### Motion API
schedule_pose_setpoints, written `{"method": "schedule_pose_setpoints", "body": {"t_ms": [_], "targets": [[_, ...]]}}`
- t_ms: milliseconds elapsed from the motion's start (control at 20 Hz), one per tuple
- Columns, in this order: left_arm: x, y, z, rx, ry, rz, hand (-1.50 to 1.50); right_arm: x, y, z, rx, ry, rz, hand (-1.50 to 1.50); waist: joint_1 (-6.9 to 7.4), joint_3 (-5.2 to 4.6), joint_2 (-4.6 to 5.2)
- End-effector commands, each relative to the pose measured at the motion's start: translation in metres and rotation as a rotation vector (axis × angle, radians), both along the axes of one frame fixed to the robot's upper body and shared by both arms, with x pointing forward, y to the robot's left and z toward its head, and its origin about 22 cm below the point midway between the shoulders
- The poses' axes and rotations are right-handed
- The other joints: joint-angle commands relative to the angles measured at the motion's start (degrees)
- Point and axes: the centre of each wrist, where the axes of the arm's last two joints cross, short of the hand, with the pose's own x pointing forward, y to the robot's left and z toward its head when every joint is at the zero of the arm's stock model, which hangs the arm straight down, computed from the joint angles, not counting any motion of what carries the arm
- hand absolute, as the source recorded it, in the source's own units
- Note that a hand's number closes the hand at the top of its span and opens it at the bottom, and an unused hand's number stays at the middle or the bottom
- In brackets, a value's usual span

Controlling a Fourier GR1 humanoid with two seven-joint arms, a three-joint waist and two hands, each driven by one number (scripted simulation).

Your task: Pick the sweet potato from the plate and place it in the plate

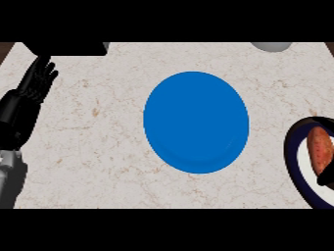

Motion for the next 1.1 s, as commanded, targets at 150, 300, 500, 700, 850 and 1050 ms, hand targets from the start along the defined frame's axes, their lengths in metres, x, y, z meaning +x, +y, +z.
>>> {"method": "schedule_pose_setpoints", "body": {"t_ms": [150, 300, 500, 700, 850, 1050], "targets": [[-0.001, -0.004, 0.011, 0.004, -0.009, -0.004, 0.00, -0.007, 0.004, -0.028, -0.020, 0.042, -0.018, -1.50, -0.16, -0.01, -0.07], [0.006, -0.020, 0.002, -0.004, -0.008, 0.008, 0.00, 0.014, 0.009, -0.038, -0.077, 0.069, 0.022, -1.50, 0.14, 0.00, 0.04], [-0.002, 0.006, -0.008, -0.008, 0.020, 0.003, 0.00, 0.010, -0.005, -0.025, -0.083, -0.227, 0.018, 1.50, 0.26, 0.01, 0.02], [0.002, 0.008, -0.009, -0.002, 0.006, 0.008, 0.00, 0.007, -0.005, -0.038, -0.162, -0.311, 0.064, 1.50, 0.09, 0.01, 0.07], [-0.002, 0.020, -0.004, 0.009, 0.031, 0.071, 0.00, -0.038, 0.016, -0.063, -0.251, -0.235, -0.284, 1.50, -4.55, -0.35, -1.54], [-0.012, 0.035, -0.011, 0.011, 0.047, 0.153, 0.00, -0.094, -0.007, -0.090, -0.370, -0.136, -0.520, 1.50, -10.24, -0.81, -2.92]]}}
